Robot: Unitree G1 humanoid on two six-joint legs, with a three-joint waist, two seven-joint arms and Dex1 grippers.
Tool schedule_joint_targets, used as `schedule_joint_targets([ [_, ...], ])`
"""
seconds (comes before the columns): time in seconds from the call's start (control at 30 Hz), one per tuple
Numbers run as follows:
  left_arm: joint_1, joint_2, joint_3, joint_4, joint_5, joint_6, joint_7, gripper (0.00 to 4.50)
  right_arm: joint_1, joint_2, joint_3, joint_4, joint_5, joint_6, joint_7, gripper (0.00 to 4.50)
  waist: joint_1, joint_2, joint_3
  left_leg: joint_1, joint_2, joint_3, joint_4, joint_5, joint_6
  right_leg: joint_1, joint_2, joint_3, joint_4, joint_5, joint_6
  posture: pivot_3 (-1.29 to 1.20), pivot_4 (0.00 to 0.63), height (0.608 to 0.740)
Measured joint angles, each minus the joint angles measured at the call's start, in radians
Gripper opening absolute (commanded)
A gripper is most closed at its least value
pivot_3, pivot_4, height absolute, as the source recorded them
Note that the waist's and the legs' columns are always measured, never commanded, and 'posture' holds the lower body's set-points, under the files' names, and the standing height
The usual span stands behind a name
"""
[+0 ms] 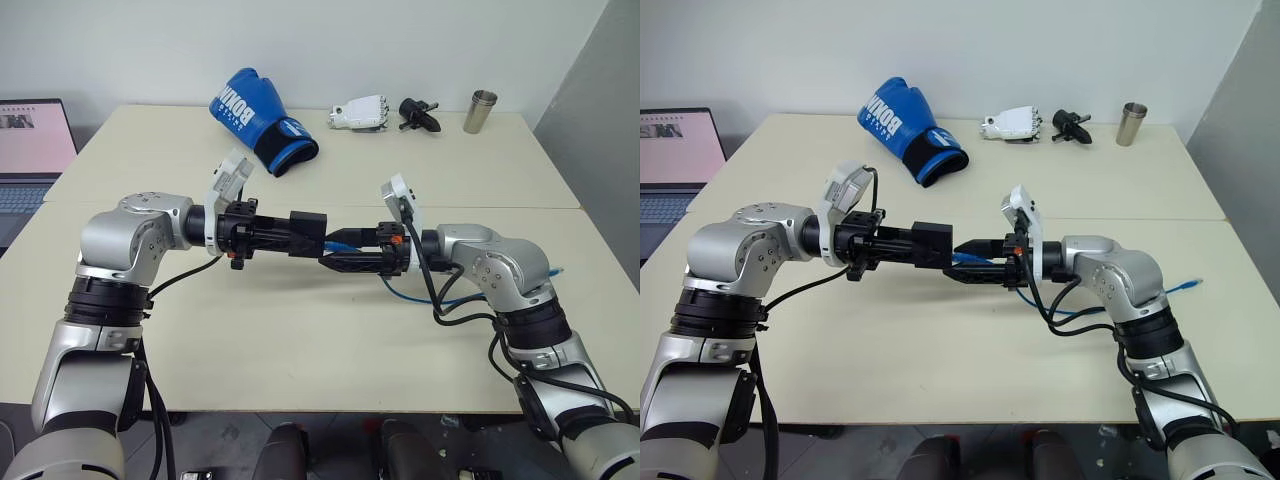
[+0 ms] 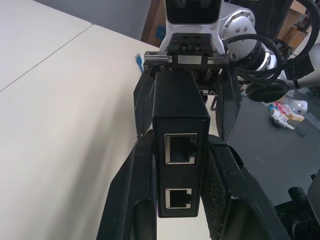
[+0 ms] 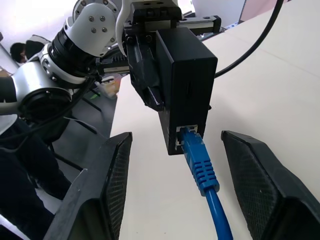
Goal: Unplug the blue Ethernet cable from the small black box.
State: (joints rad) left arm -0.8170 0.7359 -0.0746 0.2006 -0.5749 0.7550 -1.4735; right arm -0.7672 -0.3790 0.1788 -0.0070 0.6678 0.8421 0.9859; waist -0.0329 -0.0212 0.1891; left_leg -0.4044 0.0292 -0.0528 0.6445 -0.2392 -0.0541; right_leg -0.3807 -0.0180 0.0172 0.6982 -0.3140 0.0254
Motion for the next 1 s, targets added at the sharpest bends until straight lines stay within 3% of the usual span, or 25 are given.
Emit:
schedule_joint_targets([
  [0.27,0.0,0.0,0.0,0.0,0.0,0.0,0.0,0.79,-0.002,0.003,-0.003,0.013,0.002,0.016,0.014,2.98,0.0,0.0,0.0,0.0,0.0,0.0,0.0,0.0,0.0,0.0,0.0,0.0,0.0,0.0,0.0,0.0,0.15,0.74],
  [0.4,0.0,0.001,0.0,-0.002,0.0,0.0,-0.002,0.79,-0.01,0.005,-0.005,0.015,0.002,0.017,0.015,2.49,0.0,0.0,0.0,0.0,0.0,0.0,0.0,0.0,0.0,0.0,0.0,0.0,0.0,0.0,0.0,0.0,0.15,0.74],
  [0.5,0.002,0.004,0.0,-0.006,0.0,-0.001,-0.005,0.79,-0.014,0.007,-0.014,0.027,0.004,0.021,0.016,1.56,0.0,0.0,0.0,0.0,0.0,0.0,0.0,0.0,0.0,0.0,0.0,0.0,0.0,0.0,0.0,0.0,0.15,0.74],
  [0.7,0.002,0.008,0.001,-0.006,0.001,-0.002,-0.017,0.79,-0.019,0.004,-0.026,0.032,0.014,0.035,0.036,0.34,0.0,0.0,0.0,0.0,0.0,0.0,0.0,0.0,0.0,0.0,0.0,0.0,0.0,0.0,0.0,0.0,0.15,0.74],
  [1.0,0.002,0.005,0.001,-0.006,-0.003,0.001,-0.018,0.79,-0.019,-0.002,-0.024,0.03,0.008,0.026,0.057,0.32,0.0,0.0,0.0,0.0,0.0,0.0,0.0,0.0,0.0,0.0,0.0,0.0,0.0,0.0,0.0,0.0,0.15,0.74],
])
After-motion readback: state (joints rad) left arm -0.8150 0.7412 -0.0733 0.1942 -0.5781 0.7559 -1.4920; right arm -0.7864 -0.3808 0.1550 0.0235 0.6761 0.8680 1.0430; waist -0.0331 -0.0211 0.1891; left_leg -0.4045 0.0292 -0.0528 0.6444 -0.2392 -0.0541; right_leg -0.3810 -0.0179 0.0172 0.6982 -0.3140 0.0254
